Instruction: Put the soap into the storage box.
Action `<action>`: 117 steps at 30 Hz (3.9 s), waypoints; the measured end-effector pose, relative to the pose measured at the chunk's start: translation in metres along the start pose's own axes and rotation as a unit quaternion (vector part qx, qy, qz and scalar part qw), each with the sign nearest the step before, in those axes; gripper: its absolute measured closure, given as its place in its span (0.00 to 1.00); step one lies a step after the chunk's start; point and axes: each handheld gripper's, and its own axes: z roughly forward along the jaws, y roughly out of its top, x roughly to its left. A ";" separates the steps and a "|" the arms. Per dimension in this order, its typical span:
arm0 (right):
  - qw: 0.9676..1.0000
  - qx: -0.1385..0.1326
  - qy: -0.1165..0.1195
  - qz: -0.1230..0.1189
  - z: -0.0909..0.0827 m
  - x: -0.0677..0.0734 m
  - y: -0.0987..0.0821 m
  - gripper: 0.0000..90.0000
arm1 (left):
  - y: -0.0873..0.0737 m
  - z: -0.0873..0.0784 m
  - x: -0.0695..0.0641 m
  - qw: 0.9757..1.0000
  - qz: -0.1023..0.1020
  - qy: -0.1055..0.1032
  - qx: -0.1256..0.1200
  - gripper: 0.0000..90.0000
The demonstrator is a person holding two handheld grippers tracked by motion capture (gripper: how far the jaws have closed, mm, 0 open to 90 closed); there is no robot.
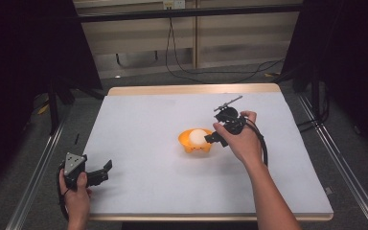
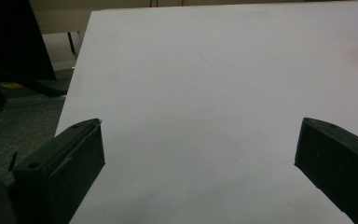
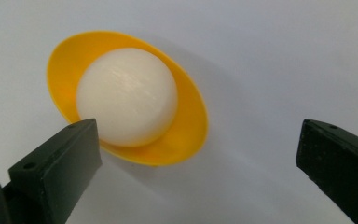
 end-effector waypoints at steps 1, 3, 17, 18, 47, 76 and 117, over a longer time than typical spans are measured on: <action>1.000 -0.004 -0.004 0.003 -0.001 -0.002 -0.003 0.00 | 0.000 0.000 0.000 1.000 0.000 0.000 0.000 0.01; 1.000 -0.005 -0.004 0.003 -0.002 -0.004 -0.006 0.00 | 0.000 0.000 0.000 1.000 0.001 0.001 0.000 0.01; 0.999 -0.036 -0.017 0.036 -0.017 -0.034 -0.048 0.00 | 0.000 0.000 -0.001 1.000 0.004 0.002 0.000 0.01; 0.998 -0.037 -0.018 0.037 -0.018 -0.036 -0.051 0.00 | 0.000 0.000 0.000 1.000 0.004 0.001 0.000 0.01; 0.990 -0.095 -0.057 0.092 -0.034 -0.072 -0.137 0.00 | 0.000 0.000 -0.002 1.000 0.008 0.005 0.003 0.01; 0.976 -0.149 -0.088 0.136 -0.065 -0.101 -0.213 0.00 | 0.000 0.000 0.000 1.000 0.001 0.001 0.002 0.01; 0.950 -0.238 -0.117 0.164 -0.094 -0.109 -0.268 0.00 | 0.000 -0.001 0.003 1.000 -0.011 -0.001 -0.003 0.01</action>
